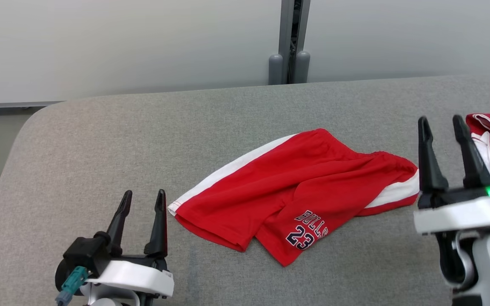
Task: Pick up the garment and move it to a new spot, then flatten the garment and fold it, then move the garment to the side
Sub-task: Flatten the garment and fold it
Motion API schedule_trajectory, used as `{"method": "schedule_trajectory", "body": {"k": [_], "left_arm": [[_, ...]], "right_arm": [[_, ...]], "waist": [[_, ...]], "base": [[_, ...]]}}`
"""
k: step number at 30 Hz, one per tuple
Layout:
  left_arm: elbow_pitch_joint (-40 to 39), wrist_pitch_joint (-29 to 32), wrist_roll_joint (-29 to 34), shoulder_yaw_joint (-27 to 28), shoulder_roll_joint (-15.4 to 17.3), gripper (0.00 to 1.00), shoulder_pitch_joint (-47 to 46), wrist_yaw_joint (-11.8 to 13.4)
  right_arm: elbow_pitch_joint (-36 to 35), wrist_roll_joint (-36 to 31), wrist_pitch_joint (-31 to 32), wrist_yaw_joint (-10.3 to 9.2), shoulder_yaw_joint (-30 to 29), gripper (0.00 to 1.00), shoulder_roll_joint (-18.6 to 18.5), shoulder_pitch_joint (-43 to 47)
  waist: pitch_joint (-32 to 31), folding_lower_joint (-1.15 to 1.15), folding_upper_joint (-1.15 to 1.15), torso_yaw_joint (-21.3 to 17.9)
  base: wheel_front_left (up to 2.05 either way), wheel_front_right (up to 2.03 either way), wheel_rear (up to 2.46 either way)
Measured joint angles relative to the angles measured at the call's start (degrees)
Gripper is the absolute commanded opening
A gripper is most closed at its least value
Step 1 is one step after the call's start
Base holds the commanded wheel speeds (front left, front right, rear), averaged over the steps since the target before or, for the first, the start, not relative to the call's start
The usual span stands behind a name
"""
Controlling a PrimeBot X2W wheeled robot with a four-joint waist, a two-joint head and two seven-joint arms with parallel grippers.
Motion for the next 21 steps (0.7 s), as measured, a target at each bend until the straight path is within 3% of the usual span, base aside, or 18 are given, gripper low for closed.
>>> {"method": "schedule_trajectory", "body": {"k": [5,13,18,21], "left_arm": [[0.59,0.00,-0.45,0.99,0.01,1.00,0.59,-0.04],[2.71,0.00,0.12,2.20,0.02,1.00,0.28,-0.69],[9.58,0.24,-2.75,1.69,0.03,1.00,-2.21,-1.23],[13.90,3.72,-4.88,1.19,-0.08,1.00,-6.08,-1.93]], "right_arm": [[-4.31,-2.50,0.00,-0.01,-1.29,1.00,2.23,8.07],[-5.95,-3.41,0.00,-0.01,-1.51,1.00,3.64,9.22],[-6.65,-4.03,0.00,-0.01,-1.45,1.00,3.90,8.57],[-6.72,-4.09,0.00,0.00,-1.76,1.00,3.98,8.55]], "waist": [[0.28,0.00,0.00,-0.70],[0.77,0.00,0.00,-1.57],[1.99,0.00,0.00,-1.93],[3.34,0.00,0.00,-2.04]], "base": [[0.00,0.00,0.00],[0.00,0.00,0.00],[0.00,0.00,0.00],[0.00,0.00,0.00]]}}
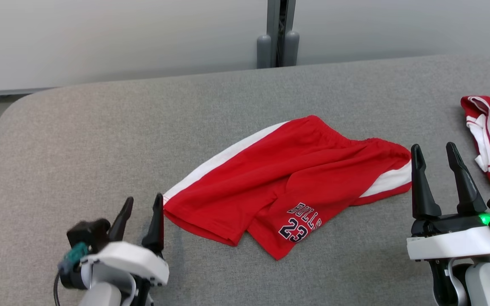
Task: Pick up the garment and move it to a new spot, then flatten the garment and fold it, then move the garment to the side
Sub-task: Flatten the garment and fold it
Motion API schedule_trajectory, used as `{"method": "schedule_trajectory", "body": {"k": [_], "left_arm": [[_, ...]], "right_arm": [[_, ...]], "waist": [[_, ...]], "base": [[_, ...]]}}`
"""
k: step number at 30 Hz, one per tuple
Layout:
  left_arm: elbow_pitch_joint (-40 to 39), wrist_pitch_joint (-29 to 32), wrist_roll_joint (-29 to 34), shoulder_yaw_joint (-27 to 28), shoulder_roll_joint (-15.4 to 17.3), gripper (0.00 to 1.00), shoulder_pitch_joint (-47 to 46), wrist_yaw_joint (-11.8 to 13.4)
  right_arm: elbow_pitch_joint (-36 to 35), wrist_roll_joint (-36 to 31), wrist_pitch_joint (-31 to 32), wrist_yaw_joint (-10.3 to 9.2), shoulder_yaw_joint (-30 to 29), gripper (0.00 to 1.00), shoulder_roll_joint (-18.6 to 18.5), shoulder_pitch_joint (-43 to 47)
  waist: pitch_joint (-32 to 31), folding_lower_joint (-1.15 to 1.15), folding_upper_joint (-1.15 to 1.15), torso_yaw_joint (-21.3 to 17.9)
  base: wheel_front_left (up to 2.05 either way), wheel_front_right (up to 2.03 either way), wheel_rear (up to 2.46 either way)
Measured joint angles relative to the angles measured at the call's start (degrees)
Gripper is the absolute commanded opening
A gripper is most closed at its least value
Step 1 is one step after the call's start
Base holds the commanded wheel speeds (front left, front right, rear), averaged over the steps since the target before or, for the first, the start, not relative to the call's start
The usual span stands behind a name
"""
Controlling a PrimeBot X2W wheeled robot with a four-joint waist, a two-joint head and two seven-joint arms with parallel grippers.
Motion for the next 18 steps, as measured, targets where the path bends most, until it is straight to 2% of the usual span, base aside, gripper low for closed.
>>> {"method": "schedule_trajectory", "body": {"k": [2,5,9,14,18], "left_arm": [[1.05,1.00,-0.66,0.14,0.03,1.00,-1.46,-0.13],[5.43,6.73,-2.49,0.07,0.11,1.00,-4.76,-0.23],[9.40,10.38,-4.94,1.08,0.36,1.00,-7.45,-0.74],[11.28,12.76,-8.09,0.24,0.14,1.00,-8.83,-2.75],[12.63,13.58,-9.77,0.25,0.20,1.00,-9.85,-3.19]], "right_arm": [[0.00,-0.01,0.00,0.00,-0.05,1.00,0.02,-0.02],[0.19,-0.09,0.00,-0.01,0.09,1.00,0.10,-0.06],[0.40,-0.33,0.00,0.00,0.40,1.00,0.23,-0.64],[1.20,-1.00,0.01,-0.01,-0.98,1.00,0.26,-1.22],[1.54,-1.11,0.00,-0.01,-1.32,1.00,0.30,-1.22]], "waist": [[0.53,0.00,0.00,-0.04],[2.12,0.00,0.00,-0.24],[3.60,0.00,0.00,-0.78],[4.45,0.00,0.00,-0.99],[4.54,0.00,0.00,-0.61]], "base": [[0.00,0.00,0.00],[0.00,0.00,0.00],[0.00,0.00,0.00],[0.00,0.00,0.00],[0.00,0.00,0.00]]}}
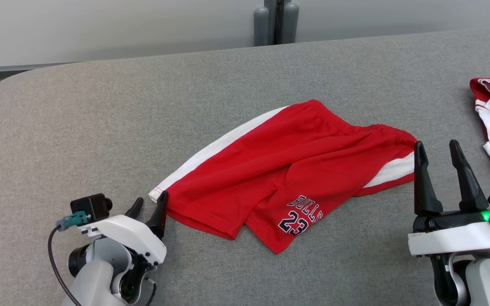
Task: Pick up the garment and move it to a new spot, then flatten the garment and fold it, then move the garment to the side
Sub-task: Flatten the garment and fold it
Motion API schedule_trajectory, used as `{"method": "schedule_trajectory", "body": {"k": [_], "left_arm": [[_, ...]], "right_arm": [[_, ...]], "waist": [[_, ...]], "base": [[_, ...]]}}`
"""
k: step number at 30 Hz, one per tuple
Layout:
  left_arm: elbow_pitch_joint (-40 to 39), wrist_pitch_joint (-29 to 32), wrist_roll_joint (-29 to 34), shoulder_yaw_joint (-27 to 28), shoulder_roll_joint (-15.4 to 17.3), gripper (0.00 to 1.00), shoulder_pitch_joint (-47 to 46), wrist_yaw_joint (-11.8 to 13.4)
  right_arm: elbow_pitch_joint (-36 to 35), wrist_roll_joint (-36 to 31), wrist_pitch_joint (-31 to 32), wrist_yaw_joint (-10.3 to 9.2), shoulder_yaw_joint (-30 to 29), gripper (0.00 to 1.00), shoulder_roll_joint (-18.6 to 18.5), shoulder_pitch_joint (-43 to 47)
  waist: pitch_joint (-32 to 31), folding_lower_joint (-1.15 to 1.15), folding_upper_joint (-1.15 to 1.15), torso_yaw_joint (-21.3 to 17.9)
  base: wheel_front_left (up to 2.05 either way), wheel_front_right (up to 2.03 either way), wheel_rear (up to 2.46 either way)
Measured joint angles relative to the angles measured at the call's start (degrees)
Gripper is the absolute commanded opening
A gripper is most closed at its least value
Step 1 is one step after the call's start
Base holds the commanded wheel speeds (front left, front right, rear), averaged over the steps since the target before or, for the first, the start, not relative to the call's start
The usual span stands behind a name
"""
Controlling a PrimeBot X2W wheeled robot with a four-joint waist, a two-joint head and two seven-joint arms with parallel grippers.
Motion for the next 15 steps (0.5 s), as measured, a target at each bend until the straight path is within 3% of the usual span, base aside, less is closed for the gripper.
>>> {"method": "schedule_trajectory", "body": {"k": [15], "left_arm": [[5.41,1.63,-5.31,-1.59,-0.03,1.00,-4.31,-0.81]], "right_arm": [[1.57,-0.38,0.01,0.00,-0.02,1.00,0.05,-0.87]], "waist": [[0.58,0.00,0.00,0.02]], "base": [[0.00,0.00,0.00]]}}
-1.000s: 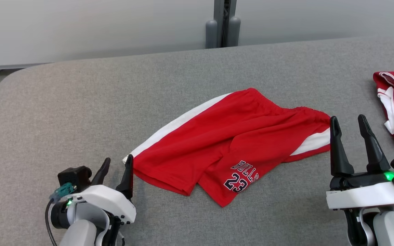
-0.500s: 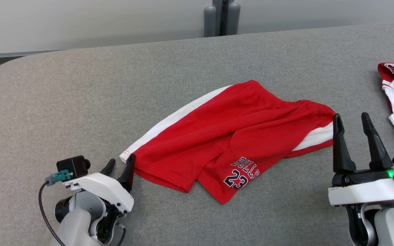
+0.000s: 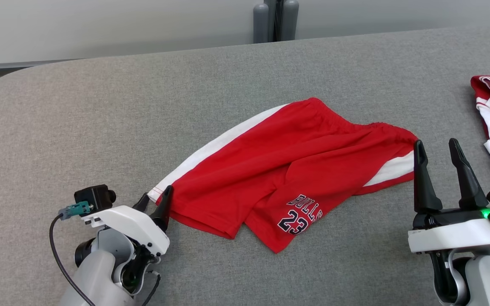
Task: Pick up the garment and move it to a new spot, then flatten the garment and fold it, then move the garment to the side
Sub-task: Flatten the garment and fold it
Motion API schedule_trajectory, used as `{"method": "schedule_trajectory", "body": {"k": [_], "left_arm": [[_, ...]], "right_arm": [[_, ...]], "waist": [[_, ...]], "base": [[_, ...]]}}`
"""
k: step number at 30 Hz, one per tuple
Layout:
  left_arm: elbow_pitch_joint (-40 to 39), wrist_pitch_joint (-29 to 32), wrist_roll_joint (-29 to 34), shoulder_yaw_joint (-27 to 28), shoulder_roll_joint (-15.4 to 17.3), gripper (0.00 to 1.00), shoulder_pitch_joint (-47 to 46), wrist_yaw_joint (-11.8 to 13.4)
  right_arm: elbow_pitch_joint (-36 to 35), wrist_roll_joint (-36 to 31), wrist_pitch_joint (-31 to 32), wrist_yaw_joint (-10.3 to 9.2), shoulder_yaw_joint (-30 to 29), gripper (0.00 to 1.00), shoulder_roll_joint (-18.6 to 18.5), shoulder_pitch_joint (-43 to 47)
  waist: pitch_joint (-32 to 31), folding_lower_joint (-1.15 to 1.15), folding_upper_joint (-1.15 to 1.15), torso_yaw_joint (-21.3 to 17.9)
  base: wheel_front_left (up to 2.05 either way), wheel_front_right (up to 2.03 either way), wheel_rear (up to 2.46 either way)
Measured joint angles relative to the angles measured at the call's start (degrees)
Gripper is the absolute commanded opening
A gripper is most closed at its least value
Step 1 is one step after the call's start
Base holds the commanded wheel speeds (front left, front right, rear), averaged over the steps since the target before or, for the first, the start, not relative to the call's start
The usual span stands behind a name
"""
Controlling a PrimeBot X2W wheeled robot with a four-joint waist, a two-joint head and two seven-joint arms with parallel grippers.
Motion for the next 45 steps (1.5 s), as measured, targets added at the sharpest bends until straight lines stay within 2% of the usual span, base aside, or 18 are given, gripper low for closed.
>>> {"method": "schedule_trajectory", "body": {"k": [4,5,7,8,15,19,26,31,36,39,45], "left_arm": [[0.90,-0.45,-0.96,-0.33,0.00,1.00,-0.52,-0.16],[1.14,-0.44,-1.36,-0.45,0.00,0.49,-0.82,-0.18],[1.49,-0.45,-1.86,-0.76,0.00,0.04,-1.25,-0.21],[1.76,-0.60,-2.05,-0.77,-0.01,0.00,-1.25,-0.23],[2.44,-3.91,-1.78,-1.13,0.21,0.00,-1.48,-0.23],[1.32,-8.05,0.21,-2.05,0.80,0.00,-1.55,-0.24],[-1.22,-12.89,1.85,-4.19,0.53,0.00,-1.44,-0.25],[-2.15,-13.18,2.79,-6.71,0.32,0.00,-1.42,-0.25],[-2.74,-14.05,3.30,-9.40,0.16,0.00,-1.54,-0.35],[-2.88,-14.57,3.23,-11.25,0.00,0.00,-2.37,-0.36],[-3.23,-15.62,0.73,-15.30,-0.03,0.00,-3.67,-0.41]], "right_arm": [[0.02,-0.01,-0.01,0.00,0.04,1.00,0.00,-0.20],[0.05,-0.02,-0.01,0.00,0.08,1.00,0.00,-0.23],[0.12,-0.10,0.00,0.00,0.10,1.00,0.00,-0.25],[0.18,-0.10,0.00,0.00,0.09,1.00,0.00,-0.26],[0.49,-0.65,0.00,0.00,-0.25,1.00,0.00,-0.37],[0.88,-2.15,0.32,0.00,0.41,1.00,-0.08,-1.95],[2.57,-2.23,8.81,0.00,3.13,1.00,-3.20,-8.56],[5.14,-1.07,16.56,0.01,8.51,1.00,-8.06,-17.72],[11.47,3.35,22.57,0.02,10.98,1.00,-9.12,-27.24],[18.06,6.30,25.93,0.01,10.24,1.00,-9.18,-31.92],[30.12,4.64,29.85,0.01,14.07,1.00,-10.87,-38.85]], "waist": [[0.32,0.00,0.00,-0.20],[0.38,0.00,0.00,-0.25],[0.51,0.00,0.00,-0.30],[0.53,0.00,0.00,-0.32],[-0.02,0.00,0.00,-0.20],[-0.64,0.00,0.00,0.36],[-1.32,0.00,0.00,2.64],[-0.60,0.00,0.00,4.38],[1.21,0.00,0.00,6.18],[2.44,0.00,0.00,7.46],[4.74,0.00,0.00,10.02]], "base": [[0.00,0.00,0.00],[0.00,0.00,0.00],[0.00,0.00,0.00],[0.00,0.00,0.00],[0.00,0.00,0.00],[0.00,0.00,0.00],[0.00,0.00,0.00],[0.00,0.00,0.00],[0.00,0.00,0.00],[0.00,0.00,0.00],[0.00,0.00,0.00]]}}
